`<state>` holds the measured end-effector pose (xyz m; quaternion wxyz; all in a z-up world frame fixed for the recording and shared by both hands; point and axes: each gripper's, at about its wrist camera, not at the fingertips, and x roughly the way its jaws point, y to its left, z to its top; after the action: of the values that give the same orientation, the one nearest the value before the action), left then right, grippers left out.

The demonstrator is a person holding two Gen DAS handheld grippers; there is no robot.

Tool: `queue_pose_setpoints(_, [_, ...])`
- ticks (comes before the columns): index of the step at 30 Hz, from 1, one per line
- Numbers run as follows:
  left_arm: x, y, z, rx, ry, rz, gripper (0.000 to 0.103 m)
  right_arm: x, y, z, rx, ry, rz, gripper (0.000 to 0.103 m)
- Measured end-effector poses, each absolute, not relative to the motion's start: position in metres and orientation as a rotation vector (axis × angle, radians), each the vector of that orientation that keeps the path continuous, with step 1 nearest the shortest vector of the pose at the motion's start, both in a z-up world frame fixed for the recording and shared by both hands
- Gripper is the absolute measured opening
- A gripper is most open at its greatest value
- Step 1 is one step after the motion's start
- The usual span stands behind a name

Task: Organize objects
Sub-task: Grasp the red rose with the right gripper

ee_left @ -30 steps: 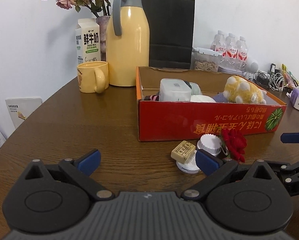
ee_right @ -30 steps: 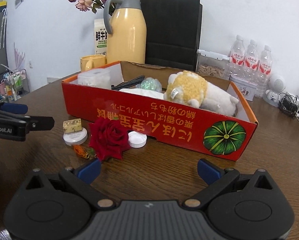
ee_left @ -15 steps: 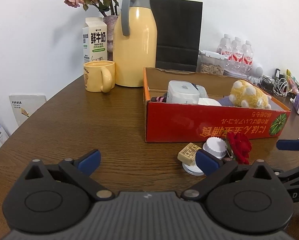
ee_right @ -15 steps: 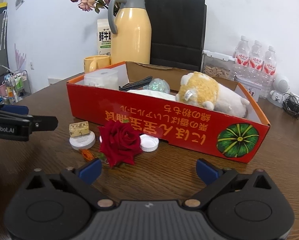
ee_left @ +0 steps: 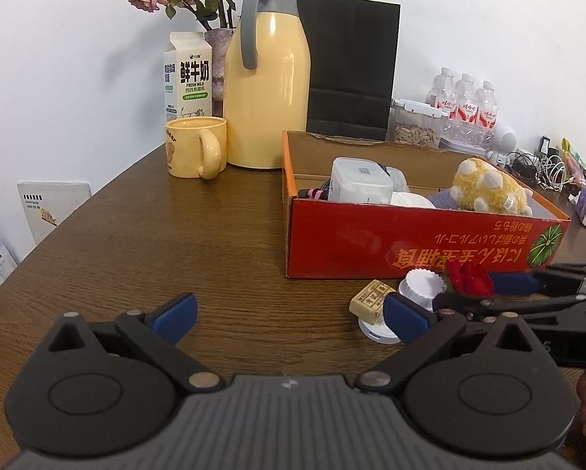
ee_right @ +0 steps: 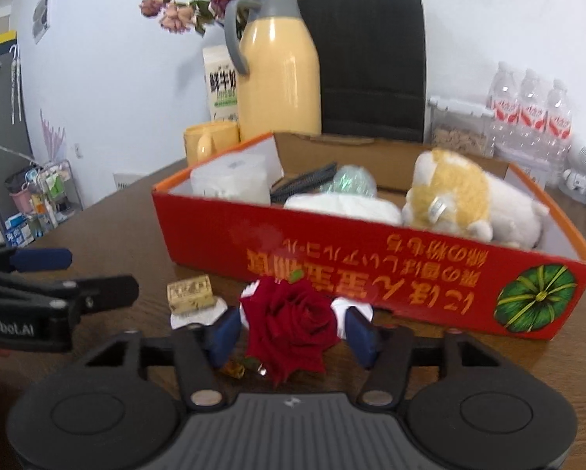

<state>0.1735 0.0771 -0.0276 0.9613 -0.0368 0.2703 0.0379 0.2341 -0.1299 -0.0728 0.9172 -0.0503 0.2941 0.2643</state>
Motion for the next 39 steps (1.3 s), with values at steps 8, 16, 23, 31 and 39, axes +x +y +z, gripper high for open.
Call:
queue_pose_setpoints(8, [0.175,0.078,-0.029,-0.074,0.561,0.084,0.103,0.228,-0.133,-0.071,-0.097,0.574,0.547,0.037])
queue_pose_setpoints(16, [0.18,0.078,-0.033,-0.07,0.579,0.098,0.103,0.222,-0.137,-0.065,-0.095,0.526,0.532,0.037])
queue_pose_setpoints(23, [0.18,0.077,-0.033,-0.074,0.561,0.114,0.103,0.214,-0.146,-0.058,-0.093,0.477,0.536,0.037])
queue_pose_setpoints(31, [0.182,0.072,-0.035,-0.045,0.562,0.117,0.103,0.21,-0.161,-0.054,-0.092,0.46,0.521,0.037])
queue_pose_setpoints(39, [0.184,0.066,-0.036,-0.022,0.555,0.113,0.103,0.214,-0.191,-0.056,-0.095,0.463,0.483,0.037])
